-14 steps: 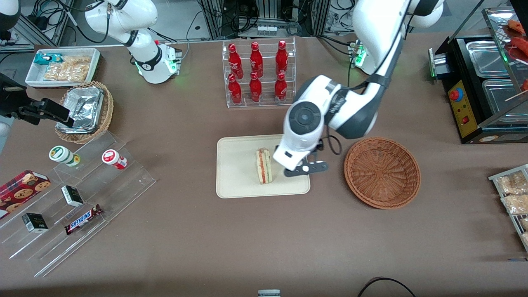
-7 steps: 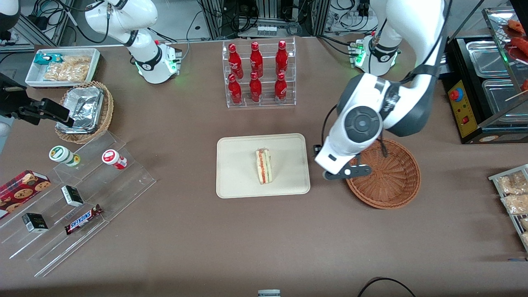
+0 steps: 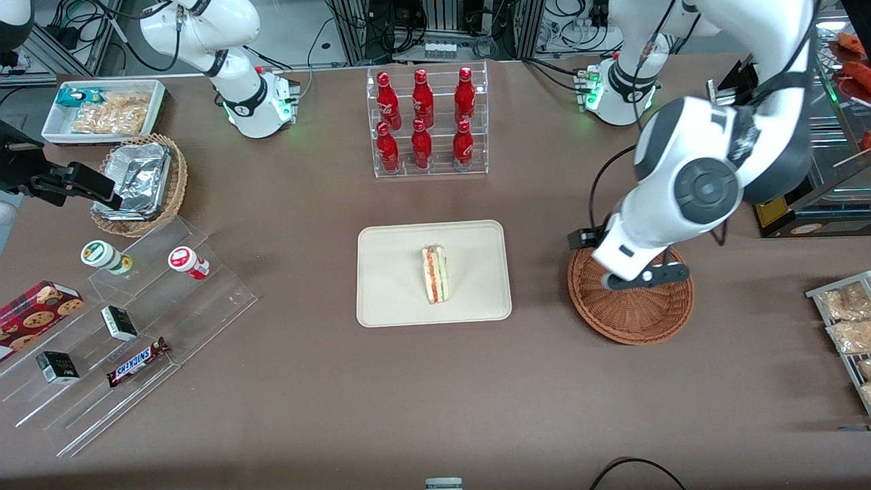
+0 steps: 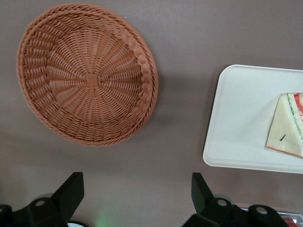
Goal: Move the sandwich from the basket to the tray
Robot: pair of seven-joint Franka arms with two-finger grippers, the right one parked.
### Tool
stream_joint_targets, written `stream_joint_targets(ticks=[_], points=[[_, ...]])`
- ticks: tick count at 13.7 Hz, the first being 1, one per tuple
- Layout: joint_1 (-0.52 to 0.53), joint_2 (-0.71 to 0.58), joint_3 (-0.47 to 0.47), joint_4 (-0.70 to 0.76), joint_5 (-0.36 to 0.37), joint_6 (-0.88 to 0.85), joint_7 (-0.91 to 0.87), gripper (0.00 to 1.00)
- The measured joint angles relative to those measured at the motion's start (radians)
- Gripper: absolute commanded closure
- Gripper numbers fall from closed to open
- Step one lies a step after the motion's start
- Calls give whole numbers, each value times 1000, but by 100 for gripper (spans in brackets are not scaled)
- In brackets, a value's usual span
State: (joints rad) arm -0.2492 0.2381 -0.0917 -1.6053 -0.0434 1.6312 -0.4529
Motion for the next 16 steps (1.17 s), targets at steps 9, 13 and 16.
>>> stream_joint_targets(ticks=[9,13,16], points=[[259,-232,-69,-109,61,-119,265,0],[265,-270,-43,-109,80,-119,268,0],[266,-283,-17,-107,87,-118,309,0]])
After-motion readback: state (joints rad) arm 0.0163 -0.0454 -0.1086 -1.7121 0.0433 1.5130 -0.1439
